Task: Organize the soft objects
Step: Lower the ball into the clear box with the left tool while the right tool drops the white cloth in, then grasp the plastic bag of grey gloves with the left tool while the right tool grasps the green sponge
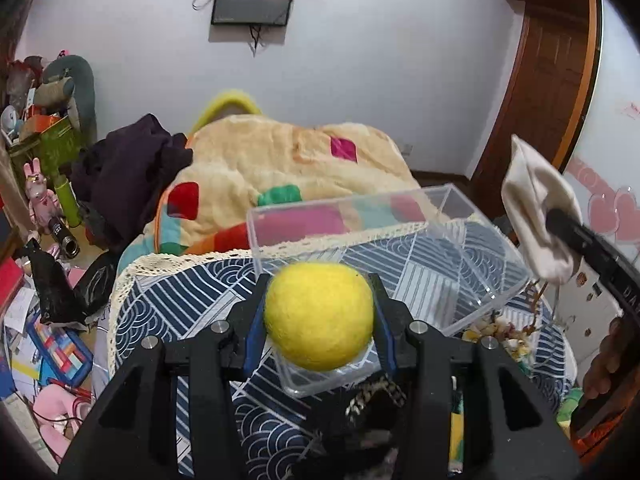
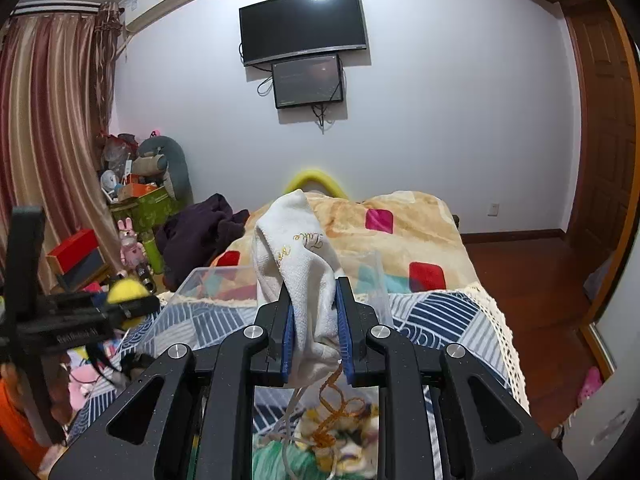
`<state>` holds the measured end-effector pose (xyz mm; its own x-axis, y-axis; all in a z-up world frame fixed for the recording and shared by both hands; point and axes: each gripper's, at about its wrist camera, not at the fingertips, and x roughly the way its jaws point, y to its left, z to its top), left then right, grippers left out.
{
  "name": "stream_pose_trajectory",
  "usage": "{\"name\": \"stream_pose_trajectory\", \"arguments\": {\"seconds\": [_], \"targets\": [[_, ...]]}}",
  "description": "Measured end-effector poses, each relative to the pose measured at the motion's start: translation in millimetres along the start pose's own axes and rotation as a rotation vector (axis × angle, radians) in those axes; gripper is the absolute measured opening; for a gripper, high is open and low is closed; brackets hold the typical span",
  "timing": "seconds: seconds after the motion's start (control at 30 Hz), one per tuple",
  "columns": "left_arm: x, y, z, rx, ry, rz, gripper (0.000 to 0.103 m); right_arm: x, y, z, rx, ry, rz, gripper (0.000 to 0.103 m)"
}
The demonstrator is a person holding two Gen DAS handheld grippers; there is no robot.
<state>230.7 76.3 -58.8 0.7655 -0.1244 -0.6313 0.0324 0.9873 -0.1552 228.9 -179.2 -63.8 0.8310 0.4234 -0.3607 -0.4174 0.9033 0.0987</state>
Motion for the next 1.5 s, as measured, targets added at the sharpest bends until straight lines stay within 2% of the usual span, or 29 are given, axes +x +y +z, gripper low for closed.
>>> {"name": "stream_pose_trajectory", "arguments": {"seconds": [0.3,0.47,0.67,0.7,0.73,0.77,0.8,0.83,0.97,1.07,1.23,1.4,1.5], "targets": [[41,-14,-7,0.056,0.117,0.019,0.045,41,11,-17,-0.018,0.141,0.004,0.017],[48,-16,-7,0.051,0.127,0.021,0.046,57,13,-19,-0.028,0.189,-0.008,0.017],[47,-19,-5,0.055,0.141,0.012,0.058,63,13,-17,-0.068,0.227,-0.03,0.024],[46,-20,-5,0.057,0.138,0.009,0.061,62,14,-16,-0.064,0.227,-0.03,0.028],[43,-21,-6,0.061,0.128,0.008,0.063,61,12,-16,-0.058,0.227,-0.028,0.037],[41,-22,-6,0.067,0.119,0.014,0.069,59,9,-15,-0.052,0.223,-0.025,0.043],[38,-23,-6,0.074,0.107,0.025,0.073,55,8,-15,-0.046,0.212,-0.018,0.053],[33,-25,-6,0.085,0.088,0.032,0.073,52,8,-14,-0.047,0.202,-0.015,0.057],[17,-28,-4,0.095,0.049,0.018,0.074,39,10,-11,-0.07,0.168,-0.023,0.057],[2,-26,-2,0.083,0.018,0.018,0.082,24,9,-6,-0.062,0.137,-0.013,0.058],[-26,-20,-2,0.055,-0.041,0.018,0.092,-5,9,-3,-0.07,0.072,-0.007,0.067],[-50,-15,-17,0.047,-0.079,0.042,0.096,-29,7,-9,-0.082,0.034,-0.011,0.076],[-60,-16,-32,0.059,-0.083,0.053,0.096,-38,6,-20,-0.088,0.038,-0.007,0.077]]}}
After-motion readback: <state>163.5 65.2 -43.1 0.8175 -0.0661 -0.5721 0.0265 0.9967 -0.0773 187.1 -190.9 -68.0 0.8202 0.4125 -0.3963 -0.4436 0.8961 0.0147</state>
